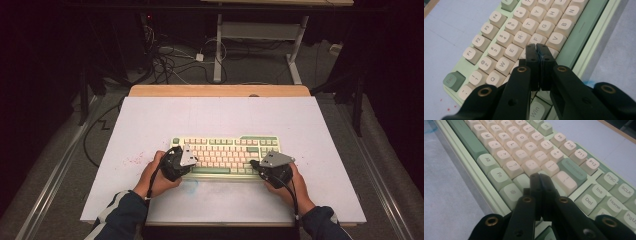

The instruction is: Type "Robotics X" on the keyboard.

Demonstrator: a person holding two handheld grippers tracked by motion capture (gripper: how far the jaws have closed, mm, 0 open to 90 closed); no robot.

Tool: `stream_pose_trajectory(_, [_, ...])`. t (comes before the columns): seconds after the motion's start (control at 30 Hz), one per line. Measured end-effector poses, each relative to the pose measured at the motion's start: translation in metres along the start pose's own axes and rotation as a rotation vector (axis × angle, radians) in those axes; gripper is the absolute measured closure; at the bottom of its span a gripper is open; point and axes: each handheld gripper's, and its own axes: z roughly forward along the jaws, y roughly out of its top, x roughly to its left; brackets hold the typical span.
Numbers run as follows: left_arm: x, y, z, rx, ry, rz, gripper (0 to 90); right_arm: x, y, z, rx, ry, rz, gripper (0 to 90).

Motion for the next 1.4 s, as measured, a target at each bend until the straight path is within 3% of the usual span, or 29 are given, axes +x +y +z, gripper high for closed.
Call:
stream_pose_trajectory(0.23, [0.0002, -0.0049, 0.0021, 0.008, 0.002, 0.001, 86.0, 0.0001, 0.0000, 0.0000, 0.000, -0.001, -0.003, 90.0])
stream_pose_trajectory(0.97, [-0.0014, -0.0024, -0.0021, -0.036, 0.004, 0.011, 83.4, 0.0000, 0.0002, -0.0004, 0.002, 0.002, -0.004, 90.0])
stream_pose_trajectory(1.17, [-0.0006, -0.0012, -0.0036, -0.056, 0.006, 0.003, 79.8, 0.0002, 0.0002, -0.0005, 0.002, -0.001, -0.008, 90.0])
stream_pose_trajectory(1.27, [-0.0002, 0.0003, -0.0050, -0.073, 0.009, 0.004, 75.7, 0.0028, 0.0000, -0.0007, -0.002, -0.019, -0.020, 90.0])
stream_pose_trajectory(1.4, [0.0015, 0.0029, -0.0064, -0.102, 0.026, -0.001, 69.2, 0.0015, 0.0017, -0.0033, -0.008, -0.007, -0.020, 90.0])
